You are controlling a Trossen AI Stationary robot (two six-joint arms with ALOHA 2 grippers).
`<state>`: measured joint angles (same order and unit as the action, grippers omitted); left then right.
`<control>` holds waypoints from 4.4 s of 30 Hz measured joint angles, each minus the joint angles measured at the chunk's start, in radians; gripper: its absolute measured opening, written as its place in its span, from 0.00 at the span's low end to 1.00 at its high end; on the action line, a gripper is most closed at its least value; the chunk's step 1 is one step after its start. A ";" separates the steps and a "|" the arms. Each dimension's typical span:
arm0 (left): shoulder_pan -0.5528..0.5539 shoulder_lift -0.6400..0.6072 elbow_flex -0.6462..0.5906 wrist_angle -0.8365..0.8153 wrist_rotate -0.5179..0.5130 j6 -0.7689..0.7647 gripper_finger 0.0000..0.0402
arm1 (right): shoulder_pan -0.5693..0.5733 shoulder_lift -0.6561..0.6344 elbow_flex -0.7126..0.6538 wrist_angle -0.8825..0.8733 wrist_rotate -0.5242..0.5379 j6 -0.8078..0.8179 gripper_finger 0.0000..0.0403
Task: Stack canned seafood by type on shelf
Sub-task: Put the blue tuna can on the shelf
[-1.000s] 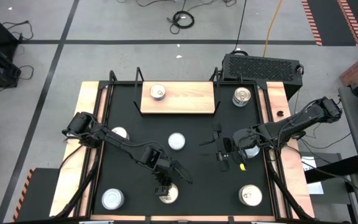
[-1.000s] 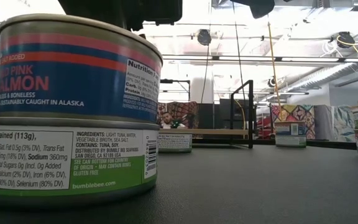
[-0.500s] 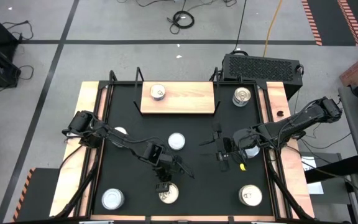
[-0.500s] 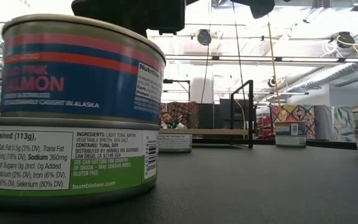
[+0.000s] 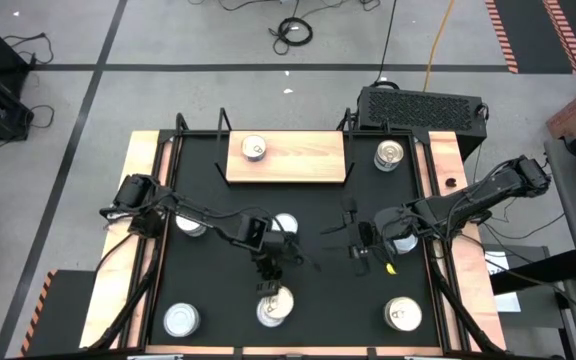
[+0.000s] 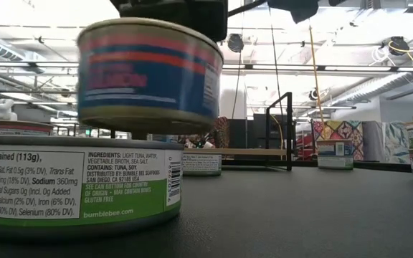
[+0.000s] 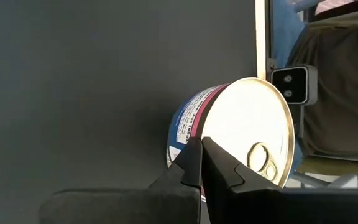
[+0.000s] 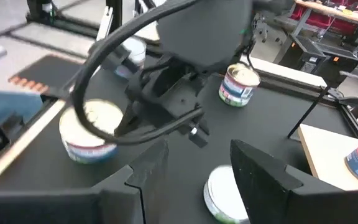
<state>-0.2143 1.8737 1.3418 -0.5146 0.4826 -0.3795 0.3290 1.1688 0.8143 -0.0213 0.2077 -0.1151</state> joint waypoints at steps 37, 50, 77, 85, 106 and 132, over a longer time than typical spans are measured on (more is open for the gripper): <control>0.788 -0.172 0.003 -0.143 0.014 0.234 0.00 | 0.000 -0.103 0.000 -0.186 0.004 0.040 0.42; 0.929 -0.172 -0.035 -0.243 -0.063 0.275 0.00 | 0.000 -0.103 0.000 -0.193 0.004 0.025 0.42; 0.955 -0.161 -0.035 -0.322 -0.311 0.333 0.00 | 0.000 -0.103 0.000 -0.193 0.004 0.024 0.42; 0.953 -0.160 -0.035 -0.331 -0.344 0.342 0.00 | 0.000 -0.103 0.000 -0.193 0.004 0.024 0.42; 0.950 -0.159 -0.036 -0.332 -0.388 0.387 0.11 | 0.000 -0.103 0.000 -0.193 0.004 0.024 0.42; 0.859 -0.162 -0.005 0.038 -0.038 0.410 0.21 | 0.000 -0.103 0.000 -0.194 0.004 0.020 0.42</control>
<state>0.6448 1.7115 1.3367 -0.4761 0.4449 0.0308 0.3288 1.0657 0.8139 -0.2150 0.2116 -0.0948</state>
